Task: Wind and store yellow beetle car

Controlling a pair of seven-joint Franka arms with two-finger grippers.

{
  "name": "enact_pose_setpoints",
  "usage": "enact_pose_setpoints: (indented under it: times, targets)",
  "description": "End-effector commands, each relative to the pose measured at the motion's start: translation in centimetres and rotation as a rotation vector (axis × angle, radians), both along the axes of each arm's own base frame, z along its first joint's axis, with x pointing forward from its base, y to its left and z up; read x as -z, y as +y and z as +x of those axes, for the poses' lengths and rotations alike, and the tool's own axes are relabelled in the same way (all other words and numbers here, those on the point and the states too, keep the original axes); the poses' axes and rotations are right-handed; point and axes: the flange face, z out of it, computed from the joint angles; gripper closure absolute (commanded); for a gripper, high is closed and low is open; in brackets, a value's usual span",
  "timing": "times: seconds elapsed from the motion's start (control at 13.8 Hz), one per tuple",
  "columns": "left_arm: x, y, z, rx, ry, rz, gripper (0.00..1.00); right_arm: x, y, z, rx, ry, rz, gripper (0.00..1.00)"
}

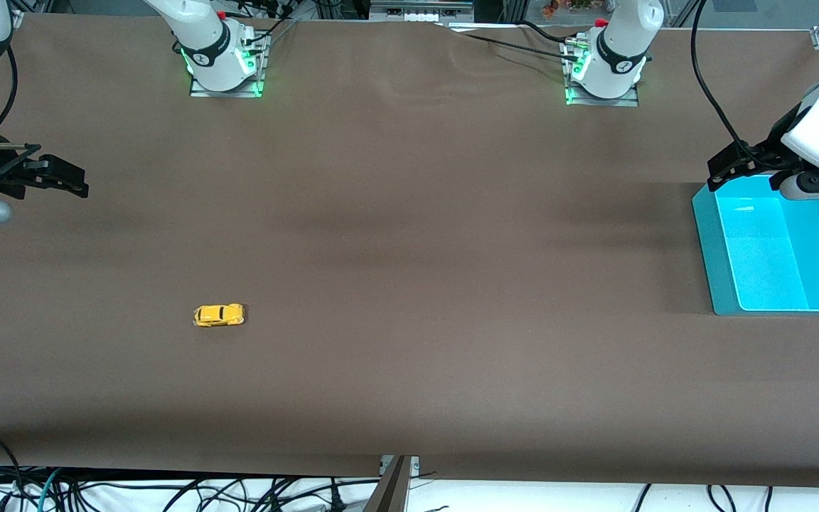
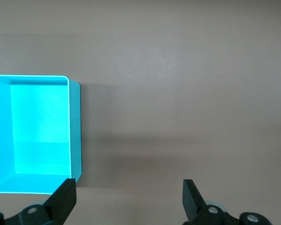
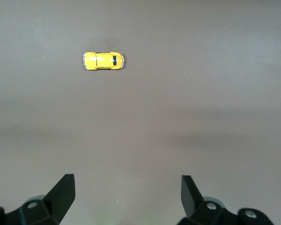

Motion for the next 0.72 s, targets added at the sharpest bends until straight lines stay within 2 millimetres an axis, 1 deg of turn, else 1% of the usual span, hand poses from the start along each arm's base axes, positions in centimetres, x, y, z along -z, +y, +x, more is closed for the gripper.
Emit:
enact_pose_setpoints:
  times: [0.0,0.22,0.29,0.36,0.43,0.51,0.58,0.65]
  targets:
    - [-0.7,0.3,-0.5,0.014,0.000,-0.015,0.00,-0.4,0.0,0.0,0.003,-0.006,-0.005,0.00]
    - [-0.6,0.3,-0.5,0.014,0.002,-0.015,0.00,-0.4,0.3,-0.1,0.014,0.001,-0.006,0.00]
    - [-0.6,0.3,-0.5,0.014,0.002,-0.015,0.00,-0.2,0.7,-0.1,0.006,0.005,-0.006,0.00]
    - [-0.6,0.3,-0.5,0.014,0.002,-0.015,0.00,0.1,2.1,-0.2,-0.018,0.011,-0.006,0.00]
    - [-0.6,0.3,-0.5,0.014,0.002,-0.015,0.00,0.6,3.0,-0.1,-0.040,0.021,-0.007,0.00]
    - [-0.6,0.3,-0.5,0.014,0.002,-0.015,0.00,2.0,3.3,0.3,-0.053,0.058,-0.006,0.00]
    - [-0.6,0.3,-0.4,0.014,0.002,-0.015,0.00,2.6,3.3,0.1,-0.050,0.090,-0.006,0.00]
    - [-0.6,0.2,-0.5,0.013,0.004,-0.015,0.00,2.8,3.9,-0.1,-0.060,0.107,-0.010,0.00]
